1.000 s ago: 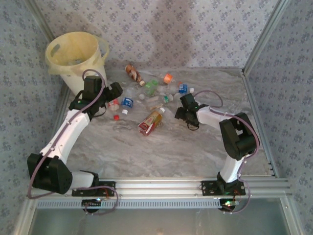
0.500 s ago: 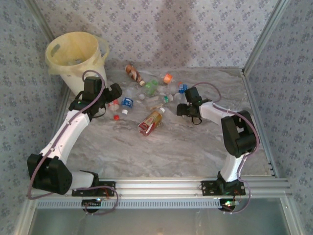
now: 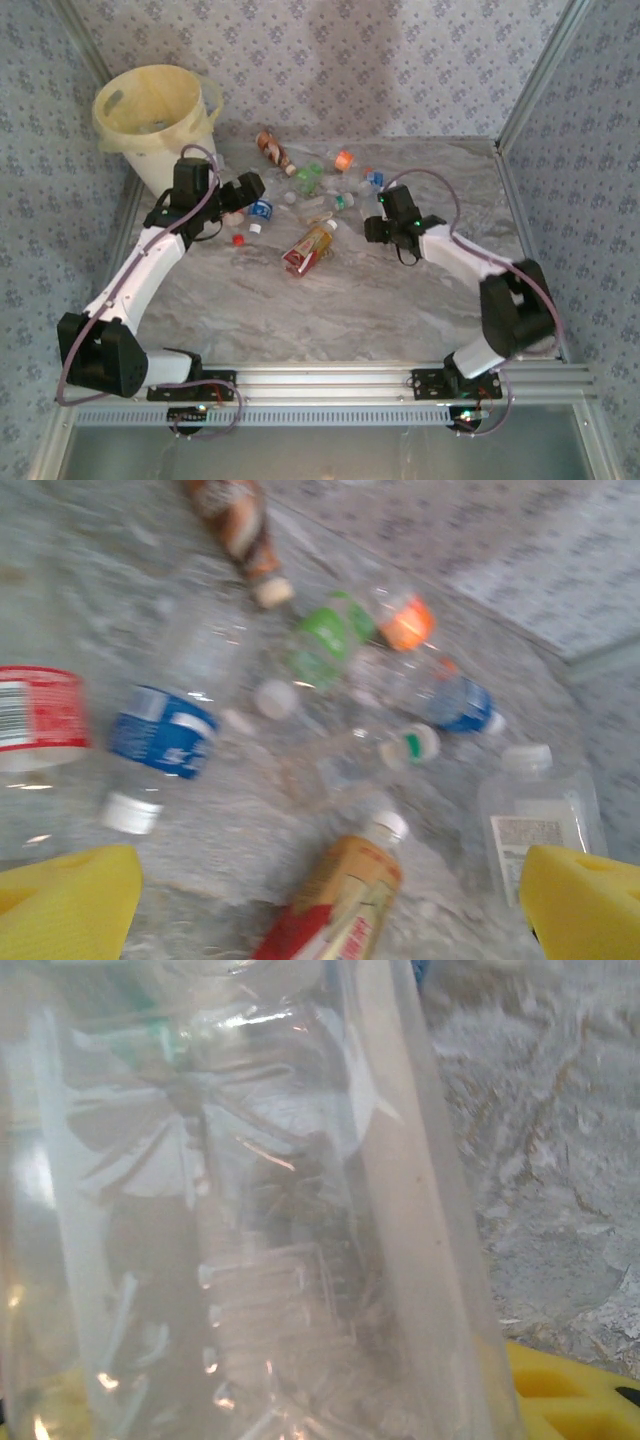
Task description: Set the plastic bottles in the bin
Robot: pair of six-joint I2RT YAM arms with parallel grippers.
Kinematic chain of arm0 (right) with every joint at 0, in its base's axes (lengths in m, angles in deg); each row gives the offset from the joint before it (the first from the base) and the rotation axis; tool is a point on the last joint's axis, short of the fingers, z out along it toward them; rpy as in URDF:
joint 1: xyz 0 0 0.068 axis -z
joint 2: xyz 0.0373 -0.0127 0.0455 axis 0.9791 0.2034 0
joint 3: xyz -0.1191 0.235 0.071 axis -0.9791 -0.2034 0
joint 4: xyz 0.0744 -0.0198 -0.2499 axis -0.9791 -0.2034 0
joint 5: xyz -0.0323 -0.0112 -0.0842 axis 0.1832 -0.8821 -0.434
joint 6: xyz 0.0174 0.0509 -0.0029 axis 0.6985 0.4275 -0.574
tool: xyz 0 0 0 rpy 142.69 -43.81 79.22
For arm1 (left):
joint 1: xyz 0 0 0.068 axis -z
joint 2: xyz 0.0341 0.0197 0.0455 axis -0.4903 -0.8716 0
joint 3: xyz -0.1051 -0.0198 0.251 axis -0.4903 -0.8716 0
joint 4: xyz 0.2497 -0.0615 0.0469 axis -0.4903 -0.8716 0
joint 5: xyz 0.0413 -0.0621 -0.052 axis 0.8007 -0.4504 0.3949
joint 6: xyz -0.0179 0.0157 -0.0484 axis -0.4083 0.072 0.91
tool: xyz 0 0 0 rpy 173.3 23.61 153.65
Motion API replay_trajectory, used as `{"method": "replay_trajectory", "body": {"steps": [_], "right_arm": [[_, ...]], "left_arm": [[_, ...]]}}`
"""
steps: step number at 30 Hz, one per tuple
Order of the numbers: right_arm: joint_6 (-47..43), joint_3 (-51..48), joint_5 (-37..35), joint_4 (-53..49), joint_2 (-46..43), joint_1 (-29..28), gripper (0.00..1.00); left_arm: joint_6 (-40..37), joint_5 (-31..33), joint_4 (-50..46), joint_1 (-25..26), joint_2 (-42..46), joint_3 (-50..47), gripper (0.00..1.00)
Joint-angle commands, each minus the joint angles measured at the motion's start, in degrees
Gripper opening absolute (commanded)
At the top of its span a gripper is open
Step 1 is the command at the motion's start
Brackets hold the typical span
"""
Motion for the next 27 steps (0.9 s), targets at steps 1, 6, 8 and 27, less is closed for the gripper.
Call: {"method": "replay_trajectory", "body": {"steps": [1,6,8,27], "right_arm": [[-0.29,-3.27,8.99,7.52,-8.06,-1.46,0.39],[6.08,-7.18,31.11,19.44,-14.59,-1.17,0.36],[9.08,-6.98,37.75,24.21,-14.94,-1.08,0.34],[31.84,-1.85,57.9,57.34,-3.37,-4.11,0.32]], "left_arm": [[-1.09,-15.35,8.94,0.77,1.23,-0.98,0.98],[0.51,-29.13,20.82,2.01,0.81,-2.51,0.98],[2.34,-34.88,27.12,2.65,0.19,-2.97,0.98],[7.47,-45.07,46.28,8.53,-6.09,2.54,0.5]]}}
